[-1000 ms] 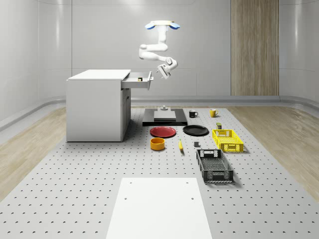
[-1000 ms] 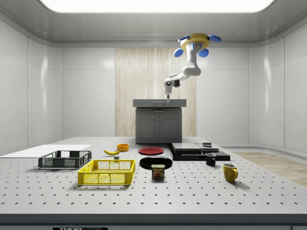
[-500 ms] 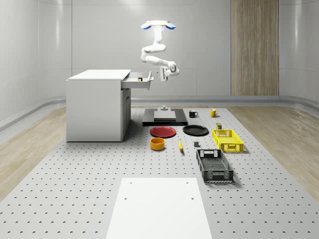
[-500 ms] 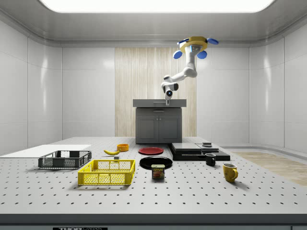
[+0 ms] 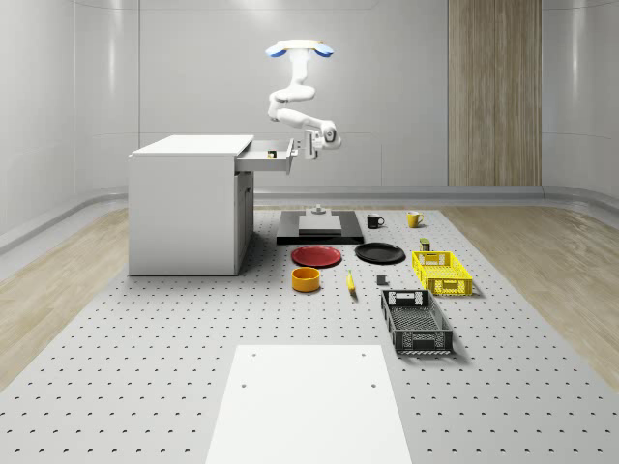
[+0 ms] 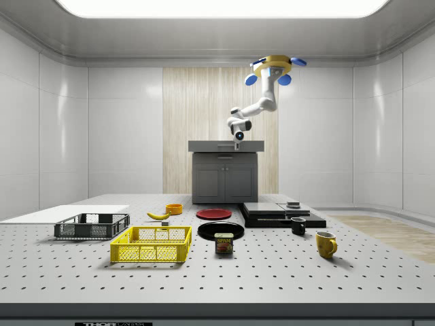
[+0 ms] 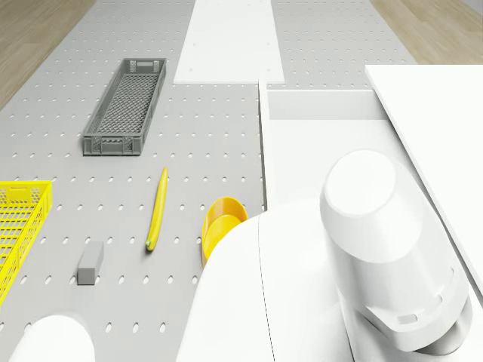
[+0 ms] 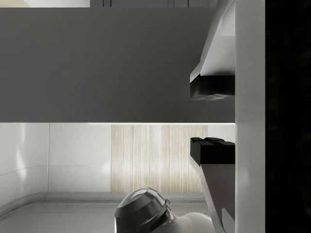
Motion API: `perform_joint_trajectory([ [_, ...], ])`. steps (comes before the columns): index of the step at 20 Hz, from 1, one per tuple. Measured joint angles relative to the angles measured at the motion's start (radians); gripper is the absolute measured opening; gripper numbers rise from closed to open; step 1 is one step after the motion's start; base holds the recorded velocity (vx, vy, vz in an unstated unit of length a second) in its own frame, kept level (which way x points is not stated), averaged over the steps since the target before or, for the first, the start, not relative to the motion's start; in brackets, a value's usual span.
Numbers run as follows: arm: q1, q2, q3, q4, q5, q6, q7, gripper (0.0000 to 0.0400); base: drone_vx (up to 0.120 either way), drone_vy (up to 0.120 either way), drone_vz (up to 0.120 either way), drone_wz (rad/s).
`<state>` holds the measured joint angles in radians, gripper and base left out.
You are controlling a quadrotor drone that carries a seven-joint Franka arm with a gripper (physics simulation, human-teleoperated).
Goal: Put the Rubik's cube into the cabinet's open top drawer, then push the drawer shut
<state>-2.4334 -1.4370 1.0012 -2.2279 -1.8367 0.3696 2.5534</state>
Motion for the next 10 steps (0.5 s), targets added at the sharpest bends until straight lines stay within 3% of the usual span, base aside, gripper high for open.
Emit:
perform_joint_trajectory([
  [4, 0.001, -0.020, -0.012, -0.006, 0.004, 0.014, -0.002, 0.0107, 0.000, 0.000, 0.000, 0.000],
  [10, 0.040, -0.077, -0.047, -0.047, -0.023, 0.055, -0.031, 0.0105, 0.000, 0.000, 0.000, 0.000],
])
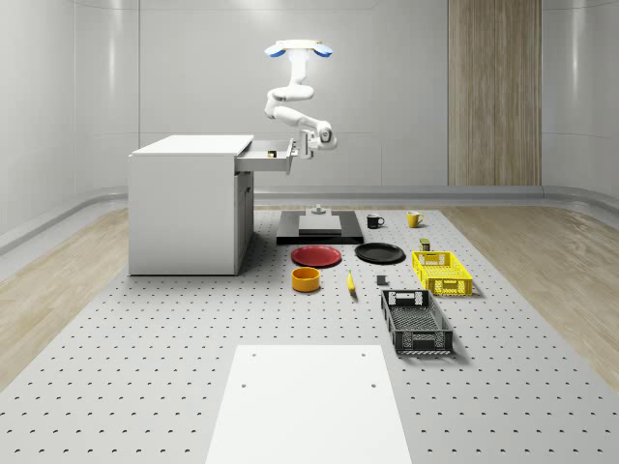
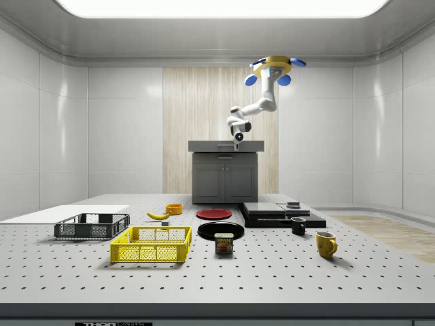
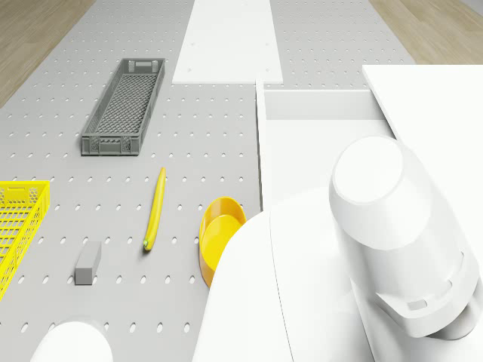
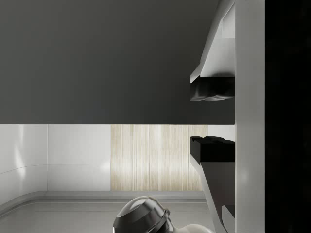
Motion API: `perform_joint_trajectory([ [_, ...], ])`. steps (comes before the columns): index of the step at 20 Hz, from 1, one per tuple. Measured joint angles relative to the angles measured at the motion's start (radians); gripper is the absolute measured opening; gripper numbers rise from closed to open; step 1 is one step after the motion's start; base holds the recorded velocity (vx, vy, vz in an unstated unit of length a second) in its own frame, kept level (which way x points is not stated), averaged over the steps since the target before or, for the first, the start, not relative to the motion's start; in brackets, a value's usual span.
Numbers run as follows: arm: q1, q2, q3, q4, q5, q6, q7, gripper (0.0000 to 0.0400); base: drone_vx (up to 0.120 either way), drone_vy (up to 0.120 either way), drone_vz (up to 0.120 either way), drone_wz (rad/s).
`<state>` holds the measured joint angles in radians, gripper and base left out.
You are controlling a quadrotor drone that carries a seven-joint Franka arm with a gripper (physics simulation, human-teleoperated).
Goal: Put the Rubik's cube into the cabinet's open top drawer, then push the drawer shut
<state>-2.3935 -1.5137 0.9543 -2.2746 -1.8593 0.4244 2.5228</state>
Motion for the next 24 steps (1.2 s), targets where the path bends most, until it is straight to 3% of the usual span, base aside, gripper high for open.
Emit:
perform_joint_trajectory([
  [13, 0.141, -0.129, -0.081, -0.107, -0.149, 0.094, -0.118, 0.0105, 0.000, 0.000, 0.000, 0.000],
  [24, 0.332, -0.172, -0.134, -0.185, -0.417, 0.124, -0.293, 0.0105, 0.000, 0.000, 0.000, 0.000],
])
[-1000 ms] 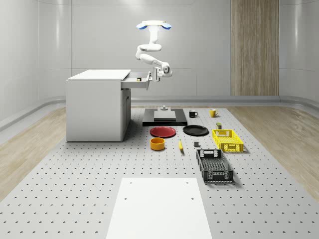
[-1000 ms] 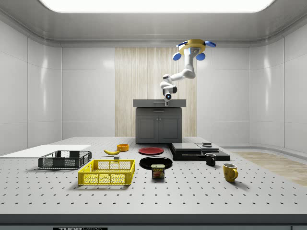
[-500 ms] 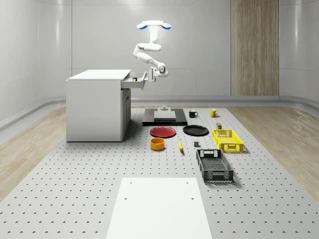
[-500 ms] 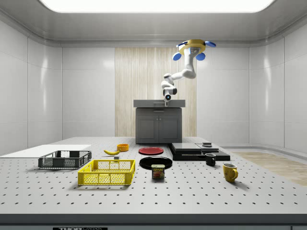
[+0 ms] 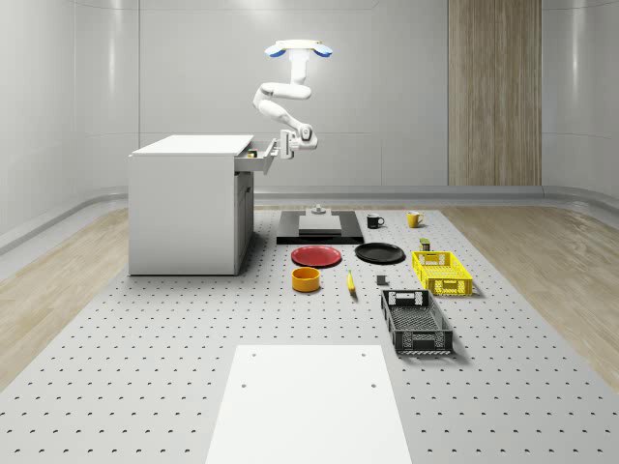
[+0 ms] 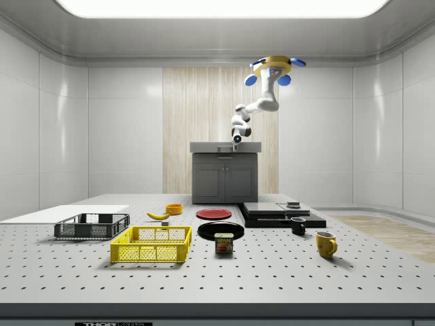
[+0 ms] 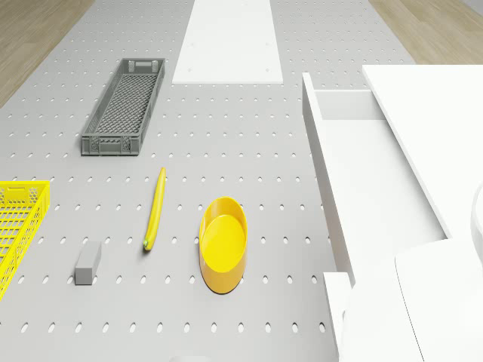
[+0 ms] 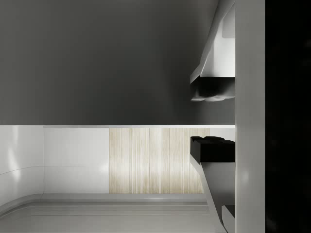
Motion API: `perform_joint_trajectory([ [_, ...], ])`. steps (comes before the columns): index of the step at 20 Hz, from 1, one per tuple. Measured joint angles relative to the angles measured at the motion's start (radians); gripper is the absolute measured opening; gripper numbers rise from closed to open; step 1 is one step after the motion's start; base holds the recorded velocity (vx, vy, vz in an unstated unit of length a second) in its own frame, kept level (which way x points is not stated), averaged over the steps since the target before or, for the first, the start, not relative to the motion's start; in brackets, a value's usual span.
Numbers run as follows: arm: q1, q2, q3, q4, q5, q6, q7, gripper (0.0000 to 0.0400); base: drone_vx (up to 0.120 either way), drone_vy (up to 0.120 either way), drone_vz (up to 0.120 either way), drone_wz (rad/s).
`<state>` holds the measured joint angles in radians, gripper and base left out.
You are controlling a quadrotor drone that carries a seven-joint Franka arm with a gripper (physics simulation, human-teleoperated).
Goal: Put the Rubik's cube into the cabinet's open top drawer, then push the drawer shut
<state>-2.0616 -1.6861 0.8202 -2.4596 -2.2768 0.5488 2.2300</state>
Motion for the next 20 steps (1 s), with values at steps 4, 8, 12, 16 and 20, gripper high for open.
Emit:
perform_joint_trajectory([
  [4, 0.079, -0.006, -0.019, -0.021, -0.123, 0.012, -0.083, 0.0105, 0.000, 0.000, 0.000, 0.000],
  [8, 0.159, -0.010, -0.037, -0.037, -0.250, 0.031, -0.170, 0.0105, 0.000, 0.000, 0.000, 0.000],
  [12, 0.240, -0.013, -0.052, -0.044, -0.380, 0.059, -0.254, 0.0107, 0.000, 0.000, 0.000, 0.000],
  [16, 0.313, -0.016, -0.068, -0.042, -0.491, 0.098, -0.335, 0.0106, 0.000, 0.000, 0.000, 0.000],
  [20, 0.360, -0.025, -0.080, -0.027, -0.560, 0.145, -0.384, 0.0105, 0.000, 0.000, 0.000, 0.000],
])
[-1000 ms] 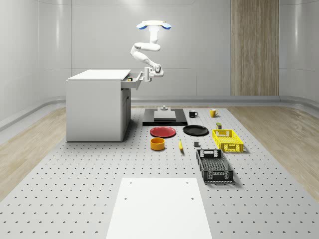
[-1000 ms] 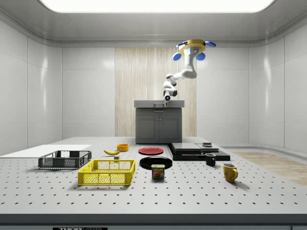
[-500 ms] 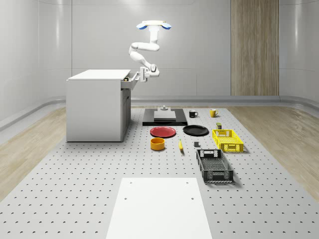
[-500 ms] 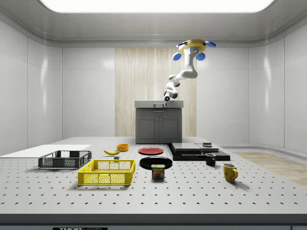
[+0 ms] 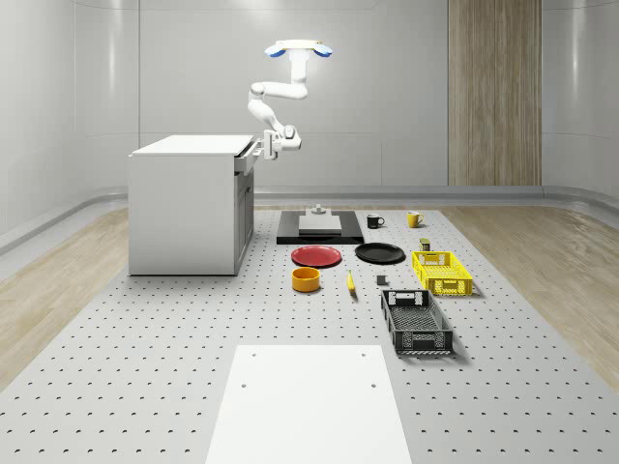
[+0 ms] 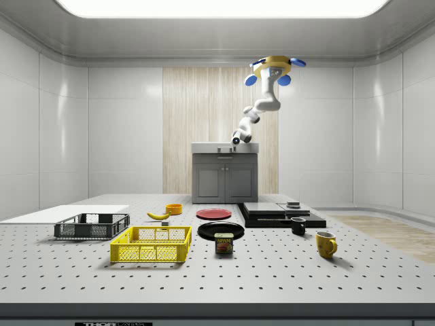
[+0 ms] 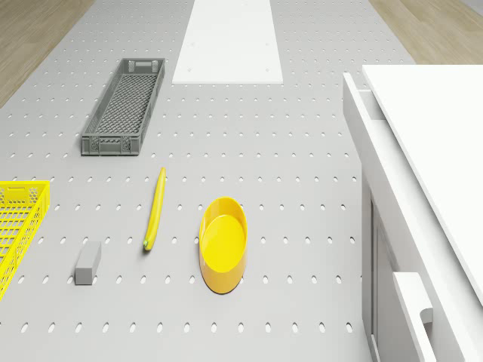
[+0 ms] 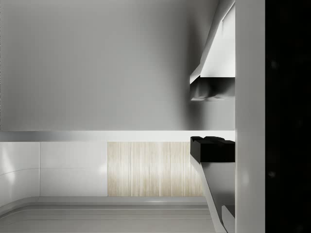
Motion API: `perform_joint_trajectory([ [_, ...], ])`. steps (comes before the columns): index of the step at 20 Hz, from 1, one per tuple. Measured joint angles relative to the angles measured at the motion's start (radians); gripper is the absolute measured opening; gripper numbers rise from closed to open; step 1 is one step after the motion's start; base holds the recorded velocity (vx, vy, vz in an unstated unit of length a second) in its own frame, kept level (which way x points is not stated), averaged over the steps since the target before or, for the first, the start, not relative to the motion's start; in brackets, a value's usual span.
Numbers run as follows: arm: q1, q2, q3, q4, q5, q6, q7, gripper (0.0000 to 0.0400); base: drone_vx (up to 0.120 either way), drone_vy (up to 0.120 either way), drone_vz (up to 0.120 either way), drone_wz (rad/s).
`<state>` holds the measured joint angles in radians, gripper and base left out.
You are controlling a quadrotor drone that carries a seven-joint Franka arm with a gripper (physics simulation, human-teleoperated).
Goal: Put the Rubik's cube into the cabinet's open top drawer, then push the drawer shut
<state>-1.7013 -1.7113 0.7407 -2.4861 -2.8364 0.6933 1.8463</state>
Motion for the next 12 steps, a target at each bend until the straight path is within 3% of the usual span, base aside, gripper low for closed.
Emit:
perform_joint_trajectory([
  [1, 0.004, -0.002, -0.003, 0.008, -0.007, 0.012, -0.005, 0.0105, 0.000, 0.000, 0.000, 0.000],
  [2, 0.014, -0.001, 0.015, 0.020, -0.025, 0.022, -0.074, 0.0127, 0.000, 0.000, 0.000, 0.000],
  [5, 0.024, 0.000, 0.019, 0.042, -0.031, 0.047, -0.008, 0.0079, 0.000, 0.013, 0.000, 0.000],
  [8, 0.009, -0.011, -0.008, 0.069, -0.017, 0.083, 0.011, 0.0058, 0.000, 0.120, 0.000, 0.000],
  [9, 0.012, -0.010, 0.002, 0.081, -0.027, 0.093, -0.032, 0.0069, 0.000, 0.120, 0.000, 0.000],
  [12, 0.016, -0.013, -0.009, 0.092, -0.033, 0.109, -0.033, 0.0088, 0.000, 0.120, 0.000, 0.000],
])
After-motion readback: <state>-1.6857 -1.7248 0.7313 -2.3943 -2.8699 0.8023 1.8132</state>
